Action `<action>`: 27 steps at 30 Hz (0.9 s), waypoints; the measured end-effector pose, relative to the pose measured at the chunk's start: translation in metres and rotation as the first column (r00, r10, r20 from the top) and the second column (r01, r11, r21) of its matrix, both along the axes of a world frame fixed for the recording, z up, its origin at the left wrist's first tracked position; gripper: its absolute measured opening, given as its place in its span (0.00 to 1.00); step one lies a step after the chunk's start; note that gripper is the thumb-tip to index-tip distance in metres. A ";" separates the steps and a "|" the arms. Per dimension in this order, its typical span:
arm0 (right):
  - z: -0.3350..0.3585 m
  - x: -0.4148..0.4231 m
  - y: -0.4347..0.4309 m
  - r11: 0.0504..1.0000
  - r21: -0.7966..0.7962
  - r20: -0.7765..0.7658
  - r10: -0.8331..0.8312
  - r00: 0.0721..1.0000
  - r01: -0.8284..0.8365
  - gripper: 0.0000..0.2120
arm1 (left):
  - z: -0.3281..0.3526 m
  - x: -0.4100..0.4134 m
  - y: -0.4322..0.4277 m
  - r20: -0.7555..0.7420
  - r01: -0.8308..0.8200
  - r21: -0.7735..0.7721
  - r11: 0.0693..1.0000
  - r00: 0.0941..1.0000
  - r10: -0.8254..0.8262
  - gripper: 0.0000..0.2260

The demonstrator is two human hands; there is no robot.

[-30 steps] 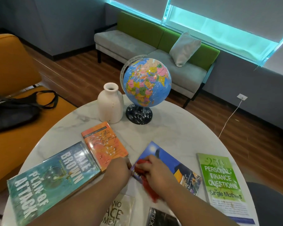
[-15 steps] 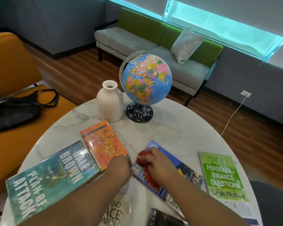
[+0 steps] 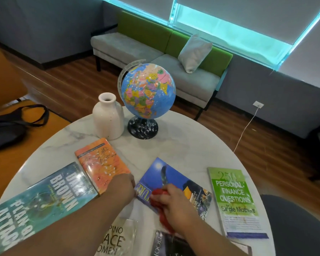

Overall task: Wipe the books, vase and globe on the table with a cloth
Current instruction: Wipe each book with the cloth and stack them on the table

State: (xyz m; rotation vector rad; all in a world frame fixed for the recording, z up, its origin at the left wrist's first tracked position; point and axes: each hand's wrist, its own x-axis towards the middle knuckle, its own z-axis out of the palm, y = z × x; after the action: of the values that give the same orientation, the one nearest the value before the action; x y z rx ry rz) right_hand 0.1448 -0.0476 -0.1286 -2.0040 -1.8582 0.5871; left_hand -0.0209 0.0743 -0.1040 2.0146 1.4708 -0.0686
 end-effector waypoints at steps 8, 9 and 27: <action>0.001 0.063 -0.009 0.883 -0.064 0.189 -0.446 0.875 0.465 0.20 | 0.004 0.006 -0.006 -0.043 0.023 -0.019 1.000 0.999 -0.024 0.15; 0.000 0.049 -0.006 0.900 -0.079 0.208 -0.406 0.890 0.429 0.20 | 0.005 0.009 -0.007 -0.065 0.036 -0.019 0.999 0.997 -0.037 0.17; 0.023 0.054 -0.046 0.989 -0.121 0.234 -0.053 0.971 0.083 0.18 | 0.005 0.014 -0.012 -0.068 0.030 -0.054 0.998 0.997 -0.034 0.20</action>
State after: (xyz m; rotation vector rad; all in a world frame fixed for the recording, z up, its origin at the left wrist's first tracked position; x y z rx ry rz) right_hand 0.1991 -0.0938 -0.1057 -2.2975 -1.9146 0.4855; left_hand -0.0065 0.0626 -0.0992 2.0112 1.4637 -0.1910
